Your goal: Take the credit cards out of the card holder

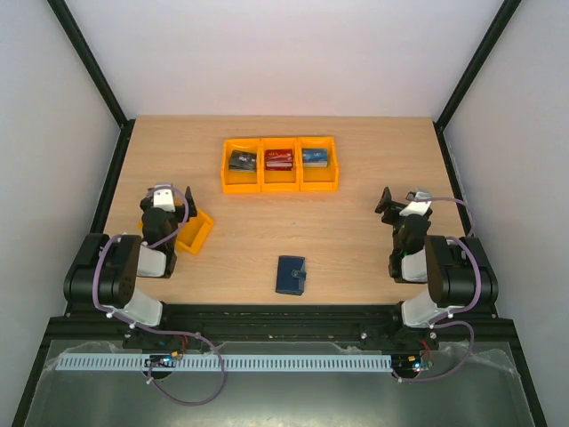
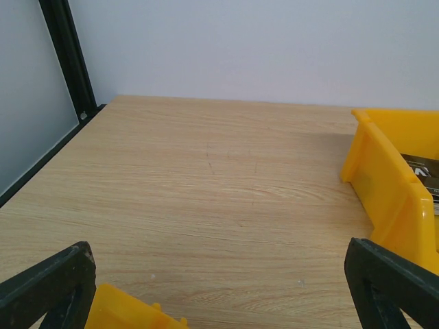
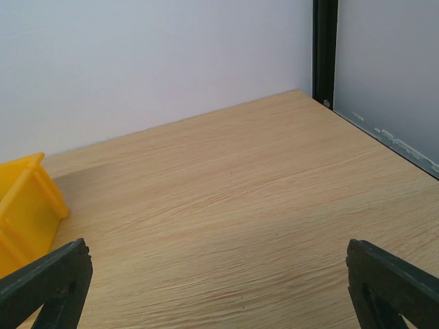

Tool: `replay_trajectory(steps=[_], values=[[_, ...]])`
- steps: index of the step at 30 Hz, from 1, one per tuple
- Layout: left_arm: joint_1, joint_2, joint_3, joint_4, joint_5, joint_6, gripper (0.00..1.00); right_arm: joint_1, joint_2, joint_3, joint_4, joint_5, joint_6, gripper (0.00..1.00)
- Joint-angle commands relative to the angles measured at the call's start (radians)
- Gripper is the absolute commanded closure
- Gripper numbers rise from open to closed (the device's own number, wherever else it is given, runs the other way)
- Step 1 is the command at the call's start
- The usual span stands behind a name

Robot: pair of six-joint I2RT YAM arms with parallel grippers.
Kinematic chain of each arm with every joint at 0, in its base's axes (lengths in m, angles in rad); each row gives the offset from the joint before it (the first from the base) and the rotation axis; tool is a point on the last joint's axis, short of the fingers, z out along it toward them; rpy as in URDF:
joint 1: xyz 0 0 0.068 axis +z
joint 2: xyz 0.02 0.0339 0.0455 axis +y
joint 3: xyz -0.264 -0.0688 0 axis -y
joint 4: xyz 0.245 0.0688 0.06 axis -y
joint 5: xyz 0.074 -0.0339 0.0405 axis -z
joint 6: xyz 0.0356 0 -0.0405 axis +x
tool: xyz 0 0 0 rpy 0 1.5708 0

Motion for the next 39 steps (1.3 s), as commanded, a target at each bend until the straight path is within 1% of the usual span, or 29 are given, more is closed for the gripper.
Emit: replay_trajectory(steps=[1,6,8,9,11,12,13,14,16,18,19,20,21,22,24,25,27,28,30,31,34,36,39], values=[[0.003,0.002,0.017,0.027,-0.003,-0.008,0.00,0.006,-0.004,0.017,0.004,0.021,-0.017,0.01],[0.010,0.004,0.021,0.019,0.013,-0.011,0.01,0.009,-0.001,0.031,-0.014,0.024,-0.021,0.01],[0.020,0.001,0.024,0.012,0.023,-0.019,0.00,0.017,-0.024,0.032,-0.020,0.038,-0.023,0.01],[0.028,-0.008,0.034,-0.014,0.021,-0.034,0.01,0.018,-0.069,0.048,-0.084,0.069,-0.016,0.01],[0.051,-0.043,0.074,-0.122,0.032,-0.063,0.01,0.018,-0.196,0.161,-0.391,0.127,0.038,0.01],[0.057,-0.058,0.094,-0.160,0.047,-0.063,0.01,0.014,-0.237,0.237,-0.541,0.119,0.088,0.01],[0.068,-0.078,0.126,-0.228,0.074,-0.070,0.01,0.012,-0.264,0.305,-0.653,0.072,0.110,0.01],[0.092,-0.103,0.171,-0.319,0.103,-0.078,0.00,0.012,-0.280,0.367,-0.751,-0.008,0.129,0.01],[0.127,-0.150,0.280,-0.490,0.142,-0.087,0.01,0.014,-0.288,0.484,-0.919,-0.146,0.221,0.00],[0.154,-0.191,0.410,-0.685,0.184,-0.065,0.00,0.025,-0.282,0.563,-1.042,-0.324,0.300,0.04],[0.162,-0.209,0.490,-0.795,0.206,-0.051,0.01,0.044,-0.276,0.595,-1.094,-0.400,0.329,0.07],[0.165,-0.222,0.577,-0.926,0.227,-0.031,0.00,0.078,-0.271,0.620,-1.155,-0.438,0.342,0.12],[0.165,-0.231,0.658,-1.054,0.248,-0.009,0.00,0.130,-0.266,0.657,-1.231,-0.438,0.341,0.15],[0.166,-0.235,0.746,-1.196,0.276,0.008,0.01,0.215,-0.263,0.679,-1.346,-0.405,0.331,0.18],[0.166,-0.235,0.918,-1.451,0.352,0.013,0.01,0.362,-0.255,0.704,-1.496,-0.303,0.320,0.22],[0.165,-0.241,0.955,-1.559,0.415,0.018,0.01,0.417,-0.248,0.707,-1.562,-0.258,0.329,0.26],[0.165,-0.266,1.008,-1.706,0.581,0.034,0.01,0.512,-0.233,0.688,-1.664,-0.186,0.379,0.36],[0.162,-0.288,1.006,-1.750,0.658,0.037,0.01,0.559,-0.226,0.672,-1.695,-0.166,0.394,0.39],[0.141,-0.344,0.966,-1.803,0.800,0.034,0.00,0.641,-0.212,0.628,-1.723,-0.158,0.428,0.42],[0.118,-0.372,0.939,-1.809,0.817,0.025,0.00,0.676,-0.204,0.599,-1.719,-0.174,0.441,0.43],[-0.016,-0.418,0.887,-1.844,0.792,0.011,0.01,0.734,-0.172,0.522,-1.684,-0.258,0.490,0.44],[-0.092,-0.414,0.865,-1.863,0.770,-0.020,0.01,0.766,-0.168,0.472,-1.617,-0.344,0.511,0.44],[-0.150,-0.416,0.814,-1.838,0.783,-0.057,0.01,0.801,-0.143,0.412,-1.475,-0.509,0.530,0.40]])
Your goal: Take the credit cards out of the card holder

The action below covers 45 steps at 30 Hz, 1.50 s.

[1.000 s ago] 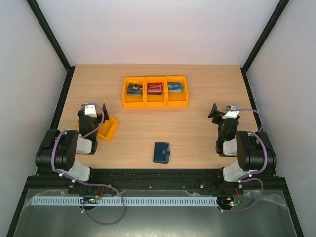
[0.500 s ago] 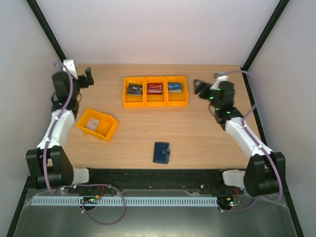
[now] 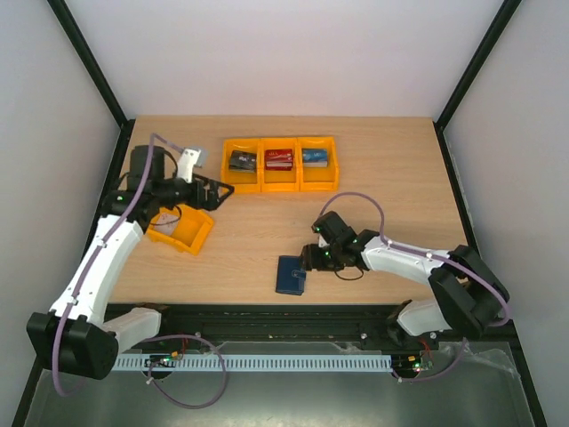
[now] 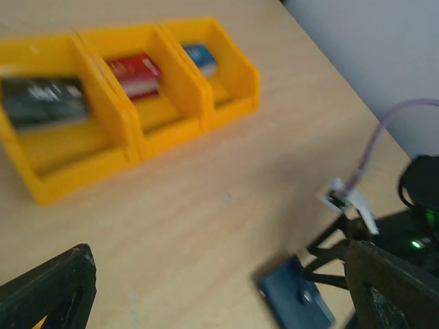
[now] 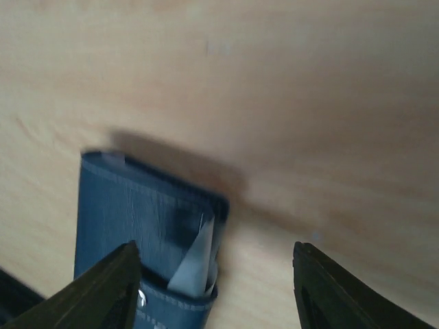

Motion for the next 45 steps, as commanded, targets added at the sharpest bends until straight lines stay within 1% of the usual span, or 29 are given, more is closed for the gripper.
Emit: replay_trajectory(steps=[1,5,8,11,12,13,14,17,18,22,27,32,35,38,41,43,45], values=[[-0.057,-0.001,-0.068,-0.069,0.060,-0.062,0.01,0.038,0.036,-0.062,0.146,-0.208,0.063,0.42],[-0.058,-0.001,-0.125,-0.037,0.040,-0.094,0.01,0.037,0.079,-0.064,0.177,-0.150,0.064,0.49],[-0.057,-0.014,-0.204,-0.003,0.101,-0.117,0.00,0.031,0.117,-0.065,0.188,-0.099,0.079,0.56],[-0.058,-0.016,-0.253,0.032,0.167,-0.149,0.01,0.029,0.156,-0.061,0.222,-0.121,0.088,0.60],[-0.058,-0.015,-0.266,0.042,0.178,-0.158,0.01,0.029,0.165,-0.060,0.233,-0.125,0.089,0.63],[-0.057,-0.015,-0.275,0.050,0.184,-0.163,0.01,0.029,0.171,-0.063,0.243,-0.131,0.094,0.67],[-0.057,-0.015,-0.284,0.056,0.183,-0.168,0.01,0.029,0.178,-0.067,0.256,-0.136,0.099,0.73],[-0.058,-0.019,-0.300,0.062,0.182,-0.170,0.00,0.028,0.187,-0.083,0.293,-0.162,0.114,0.97],[-0.058,-0.021,-0.303,0.064,0.186,-0.171,0.00,0.027,0.180,-0.091,0.311,-0.176,0.121,0.98],[-0.057,-0.028,-0.320,0.071,0.209,-0.167,0.01,0.023,0.114,-0.077,0.401,-0.255,0.138,0.98],[-0.050,-0.028,-0.312,0.061,0.270,-0.154,0.01,0.020,-0.019,0.015,0.473,-0.309,0.108,0.98],[-0.049,-0.007,-0.184,-0.028,0.316,-0.049,0.00,0.007,-0.105,0.098,0.566,-0.277,0.088,0.98],[-0.050,0.002,-0.122,-0.056,0.373,-0.013,0.01,0.002,-0.106,0.118,0.715,-0.300,0.127,0.98],[-0.054,0.012,-0.101,-0.045,0.441,-0.019,0.01,0.003,-0.051,0.152,0.860,-0.370,0.197,0.98],[-0.062,0.016,-0.094,-0.042,0.480,-0.016,0.02,0.003,-0.010,0.173,0.980,-0.439,0.263,0.98],[-0.063,0.016,-0.096,-0.047,0.500,-0.004,0.12,0.003,-0.005,0.176,1.028,-0.455,0.277,0.98],[-0.063,0.016,-0.106,-0.042,0.520,-0.001,0.31,0.002,-0.001,0.188,1.033,-0.475,0.271,0.98]])
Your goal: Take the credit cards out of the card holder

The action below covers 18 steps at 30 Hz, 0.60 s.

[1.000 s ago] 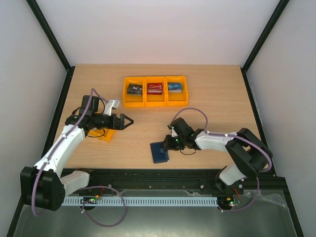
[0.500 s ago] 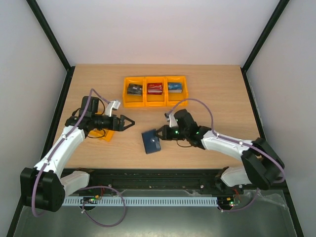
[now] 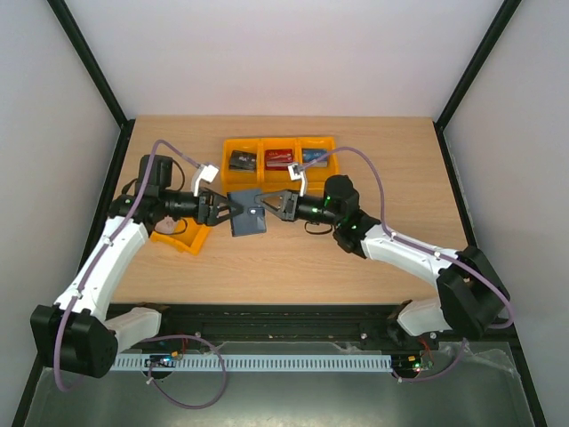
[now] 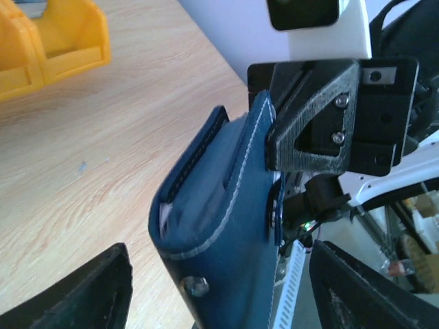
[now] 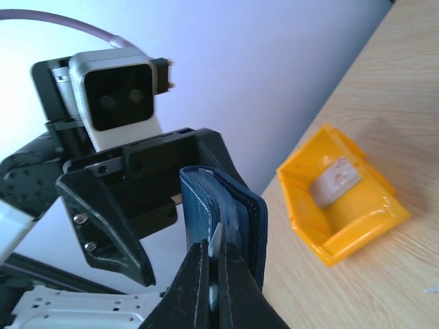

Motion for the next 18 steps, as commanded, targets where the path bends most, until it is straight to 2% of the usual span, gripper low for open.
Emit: replay_trajectory(steps=[1,2,3,6,8,9,11,13,15,18], values=[[-0.006,0.009,0.003,-0.015,0.103,0.030,0.44,-0.002,0.003,0.053,0.169,-0.093,0.043,0.98],[-0.006,0.010,0.001,-0.010,0.114,0.028,0.62,-0.003,0.003,0.056,0.167,-0.101,0.043,0.98],[-0.006,0.011,-0.001,-0.004,0.118,0.024,0.73,-0.001,0.003,0.058,0.164,-0.104,0.041,0.98],[-0.006,0.013,-0.001,-0.002,0.135,0.038,0.84,-0.002,0.001,0.064,0.137,-0.098,0.021,0.98],[-0.004,0.011,-0.009,-0.003,0.142,0.041,0.89,-0.001,-0.010,0.092,0.012,-0.037,-0.045,0.98],[-0.003,0.008,-0.011,0.000,0.125,0.033,0.92,-0.002,-0.015,0.131,-0.128,0.064,-0.111,0.93],[0.000,0.000,-0.021,0.025,0.036,-0.015,0.94,0.001,-0.006,0.234,-0.484,0.363,-0.224,0.67],[0.005,-0.004,-0.032,0.057,-0.127,-0.083,0.97,0.038,0.020,0.325,-0.721,0.665,-0.337,0.58],[0.006,-0.001,-0.030,0.069,-0.236,-0.112,0.98,0.121,0.042,0.381,-0.821,0.857,-0.414,0.53],[0.006,0.005,-0.027,0.078,-0.286,-0.130,0.98,0.234,0.066,0.396,-0.810,0.934,-0.460,0.51]])
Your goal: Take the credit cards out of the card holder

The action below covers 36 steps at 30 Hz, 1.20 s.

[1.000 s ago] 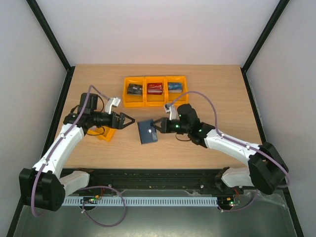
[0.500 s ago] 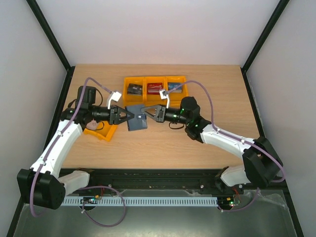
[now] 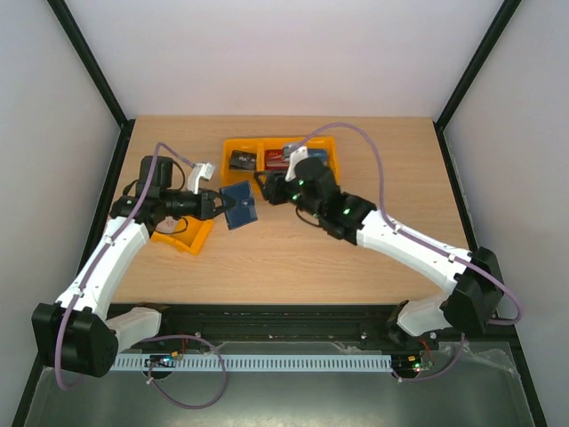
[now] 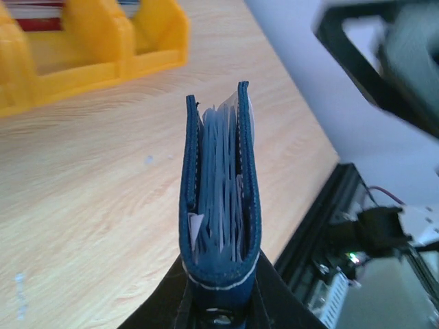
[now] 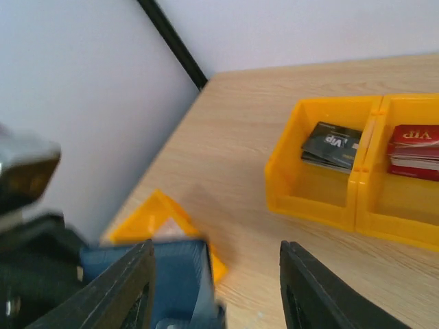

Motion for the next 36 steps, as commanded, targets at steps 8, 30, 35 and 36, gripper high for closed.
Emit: replay_trajectory(steps=[8,30,35,36], values=[[0.007,-0.006,-0.009,0.047,-0.142,-0.069,0.98,0.218,0.163,0.113,-0.190,0.285,-0.183,0.63],[0.007,-0.006,-0.018,0.055,-0.139,-0.060,0.98,0.233,0.329,0.240,-0.264,0.370,-0.161,0.67],[0.009,-0.005,-0.018,0.059,-0.140,-0.064,0.98,0.233,0.358,0.239,-0.299,0.365,-0.121,0.73],[0.010,-0.005,-0.018,0.060,-0.141,-0.064,0.98,0.232,0.363,0.237,-0.307,0.364,-0.117,0.76]])
